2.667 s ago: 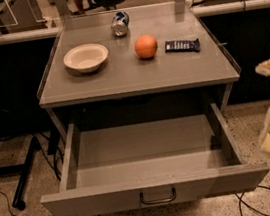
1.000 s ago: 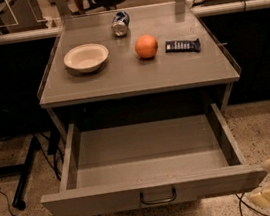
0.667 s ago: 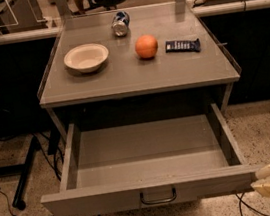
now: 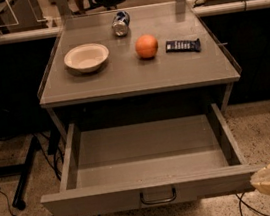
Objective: Close top drawer
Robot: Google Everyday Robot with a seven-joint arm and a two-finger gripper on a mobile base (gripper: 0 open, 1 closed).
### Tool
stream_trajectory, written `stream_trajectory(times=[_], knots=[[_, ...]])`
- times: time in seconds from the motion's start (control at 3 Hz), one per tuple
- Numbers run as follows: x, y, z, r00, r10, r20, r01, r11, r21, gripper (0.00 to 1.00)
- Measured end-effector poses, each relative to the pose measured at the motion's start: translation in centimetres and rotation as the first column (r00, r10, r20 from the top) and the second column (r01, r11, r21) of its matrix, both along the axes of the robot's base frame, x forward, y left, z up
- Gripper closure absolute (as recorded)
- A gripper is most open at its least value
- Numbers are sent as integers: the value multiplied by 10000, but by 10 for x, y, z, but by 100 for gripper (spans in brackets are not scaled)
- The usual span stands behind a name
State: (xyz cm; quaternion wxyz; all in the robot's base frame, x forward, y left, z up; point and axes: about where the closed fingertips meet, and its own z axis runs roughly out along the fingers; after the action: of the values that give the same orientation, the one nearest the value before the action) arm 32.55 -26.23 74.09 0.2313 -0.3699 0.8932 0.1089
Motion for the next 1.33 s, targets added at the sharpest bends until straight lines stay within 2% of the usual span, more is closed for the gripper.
stream_trajectory(times=[0.33, 0.67, 1.0, 1.33], knots=[[10, -20, -37, 9977, -671, -22, 671, 9947, 776, 100], [33, -37, -70, 9917, -1287, 69, 1264, 9819, 1407, 100], [48, -42, -84, 9902, -1395, 65, 1364, 9762, 1684, 100], [74, -43, -99, 9898, -1420, 96, 1363, 9648, 2247, 100]])
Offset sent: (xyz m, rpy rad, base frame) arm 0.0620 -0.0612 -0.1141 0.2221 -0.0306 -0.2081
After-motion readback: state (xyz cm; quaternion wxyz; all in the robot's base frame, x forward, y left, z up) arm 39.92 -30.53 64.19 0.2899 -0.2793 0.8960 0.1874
